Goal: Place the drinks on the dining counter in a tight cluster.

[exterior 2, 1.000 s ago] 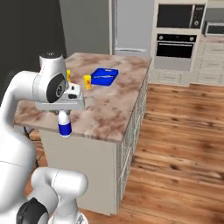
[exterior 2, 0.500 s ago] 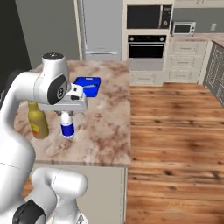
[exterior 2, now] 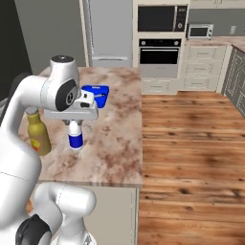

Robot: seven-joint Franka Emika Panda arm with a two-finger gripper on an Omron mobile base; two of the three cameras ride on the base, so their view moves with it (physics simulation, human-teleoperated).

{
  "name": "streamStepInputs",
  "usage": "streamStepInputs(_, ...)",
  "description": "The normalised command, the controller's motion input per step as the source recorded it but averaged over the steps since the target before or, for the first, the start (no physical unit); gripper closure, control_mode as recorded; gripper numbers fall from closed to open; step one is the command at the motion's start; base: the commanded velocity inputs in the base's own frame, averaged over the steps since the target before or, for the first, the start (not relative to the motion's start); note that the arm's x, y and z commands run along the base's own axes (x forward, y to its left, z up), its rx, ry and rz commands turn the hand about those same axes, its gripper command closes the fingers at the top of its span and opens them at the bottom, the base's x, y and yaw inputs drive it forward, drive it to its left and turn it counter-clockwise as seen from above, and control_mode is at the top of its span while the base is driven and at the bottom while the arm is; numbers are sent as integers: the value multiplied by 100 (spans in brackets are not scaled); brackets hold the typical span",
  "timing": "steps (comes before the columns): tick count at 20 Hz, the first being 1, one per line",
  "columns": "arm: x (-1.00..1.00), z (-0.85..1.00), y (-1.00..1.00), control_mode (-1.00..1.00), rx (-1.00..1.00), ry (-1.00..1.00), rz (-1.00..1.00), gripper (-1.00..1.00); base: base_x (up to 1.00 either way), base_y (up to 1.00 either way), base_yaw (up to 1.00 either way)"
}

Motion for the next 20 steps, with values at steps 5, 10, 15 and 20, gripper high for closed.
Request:
streamStepInputs(5,2,-1,17,-100,0,0,3,100,2,4,0)
streamStepInputs(10,18,-9,51,-100,0,0,19,100,0,0,0)
streamStepInputs(15,52,-41,49,-100,0,-1,18,100,0,0,0)
streamStepInputs(20,55,-51,73,-100,-7,-2,18,100,0,0,0)
